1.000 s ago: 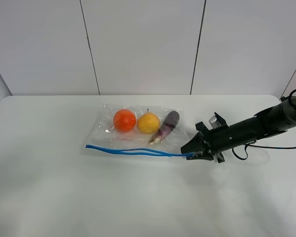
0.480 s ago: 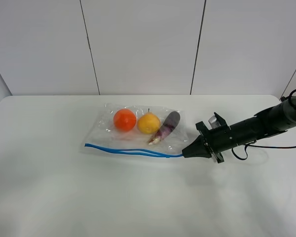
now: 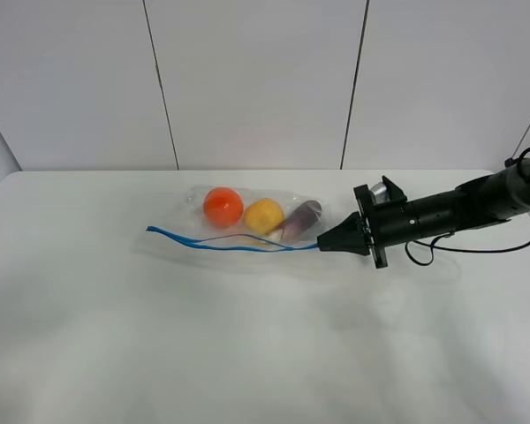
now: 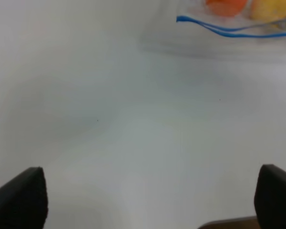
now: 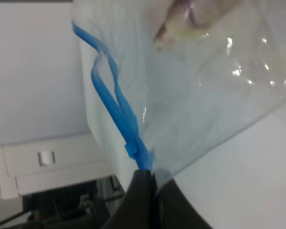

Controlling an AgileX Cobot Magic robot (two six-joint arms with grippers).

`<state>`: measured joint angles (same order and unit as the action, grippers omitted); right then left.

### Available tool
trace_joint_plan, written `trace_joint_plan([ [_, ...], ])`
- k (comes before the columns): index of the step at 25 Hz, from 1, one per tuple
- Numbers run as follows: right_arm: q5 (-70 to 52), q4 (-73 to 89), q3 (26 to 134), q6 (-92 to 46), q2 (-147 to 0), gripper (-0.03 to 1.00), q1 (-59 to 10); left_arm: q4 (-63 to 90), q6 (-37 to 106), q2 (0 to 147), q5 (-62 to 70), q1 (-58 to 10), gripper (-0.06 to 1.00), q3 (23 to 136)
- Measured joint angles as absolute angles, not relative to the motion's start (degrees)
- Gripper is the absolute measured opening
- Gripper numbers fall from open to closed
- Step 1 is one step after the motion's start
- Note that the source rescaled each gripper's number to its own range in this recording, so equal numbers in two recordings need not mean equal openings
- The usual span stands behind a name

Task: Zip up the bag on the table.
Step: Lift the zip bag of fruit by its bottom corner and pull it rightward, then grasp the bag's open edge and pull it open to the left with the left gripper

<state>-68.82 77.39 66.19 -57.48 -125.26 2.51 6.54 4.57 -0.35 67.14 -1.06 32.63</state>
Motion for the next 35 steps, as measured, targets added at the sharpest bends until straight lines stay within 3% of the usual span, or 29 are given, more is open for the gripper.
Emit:
trace_joint_plan([
  [29, -68.8, 79.8, 66.8, -56.5, -118.6, 0.00, 2.5, 5.8, 4.3, -0.4, 66.7, -1.1, 1.00, 33.0],
  [35, -68.8, 79.8, 66.8, -56.5, -118.6, 0.00, 2.5, 5.4, 4.2, 9.4, 60.4, -1.1, 1.00, 38.9],
])
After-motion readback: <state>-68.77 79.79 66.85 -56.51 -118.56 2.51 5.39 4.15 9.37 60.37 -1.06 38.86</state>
